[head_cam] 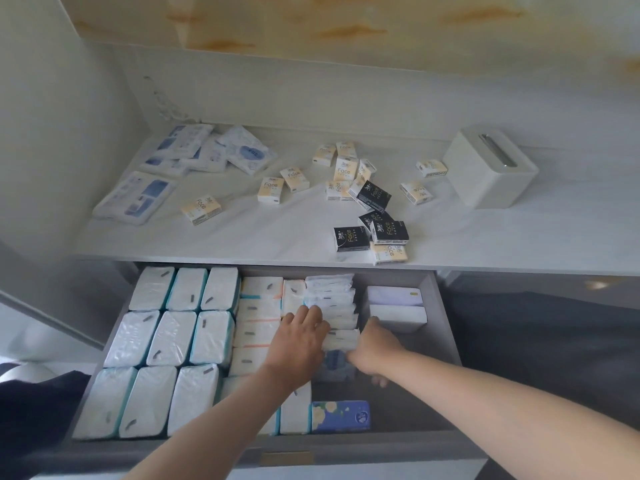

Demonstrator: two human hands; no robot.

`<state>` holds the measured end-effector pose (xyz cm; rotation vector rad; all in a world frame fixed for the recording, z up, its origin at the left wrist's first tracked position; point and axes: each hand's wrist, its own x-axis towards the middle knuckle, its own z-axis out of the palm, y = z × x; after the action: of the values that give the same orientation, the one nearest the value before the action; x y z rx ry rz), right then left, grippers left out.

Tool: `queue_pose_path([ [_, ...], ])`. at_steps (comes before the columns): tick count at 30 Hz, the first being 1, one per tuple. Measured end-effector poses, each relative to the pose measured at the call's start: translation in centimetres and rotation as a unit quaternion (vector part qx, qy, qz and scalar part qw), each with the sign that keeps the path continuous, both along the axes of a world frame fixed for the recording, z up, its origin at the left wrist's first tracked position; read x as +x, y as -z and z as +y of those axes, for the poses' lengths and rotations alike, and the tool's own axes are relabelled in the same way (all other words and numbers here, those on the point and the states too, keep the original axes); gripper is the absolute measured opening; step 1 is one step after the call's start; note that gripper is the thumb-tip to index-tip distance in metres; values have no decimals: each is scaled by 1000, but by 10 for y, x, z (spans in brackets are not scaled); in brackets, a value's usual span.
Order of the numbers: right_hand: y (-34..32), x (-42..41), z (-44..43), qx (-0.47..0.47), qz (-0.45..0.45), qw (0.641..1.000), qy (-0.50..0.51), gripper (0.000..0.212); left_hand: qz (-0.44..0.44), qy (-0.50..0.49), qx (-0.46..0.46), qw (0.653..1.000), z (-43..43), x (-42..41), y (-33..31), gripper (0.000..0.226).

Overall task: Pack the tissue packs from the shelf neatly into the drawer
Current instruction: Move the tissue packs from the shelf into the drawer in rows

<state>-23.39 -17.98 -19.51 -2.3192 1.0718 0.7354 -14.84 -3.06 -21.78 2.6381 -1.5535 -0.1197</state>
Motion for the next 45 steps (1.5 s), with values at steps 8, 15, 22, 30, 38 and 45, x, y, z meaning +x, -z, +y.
queue_pose_path([
  [8,12,-1,8,132,-76,987,60,61,-9,13,44,999,2,-1,0,71],
  [15,-4,-3,2,103,-69,991,-59,85,-7,17,67,998,-2,4,-8,68],
  [22,-43,10,2,-77,-154,978,-118,48,83,-23,-19,996,6,26,-43,60],
  [30,-105,85,40,-85,-300,920,-239,25,82,-126,-83,985,42,97,-112,51],
  [38,-142,224,91,-59,-340,897,-277,26,2,-246,-59,968,124,204,-150,52],
  [45,-121,331,103,-105,-302,904,-283,38,83,-343,-127,927,145,286,-131,56],
])
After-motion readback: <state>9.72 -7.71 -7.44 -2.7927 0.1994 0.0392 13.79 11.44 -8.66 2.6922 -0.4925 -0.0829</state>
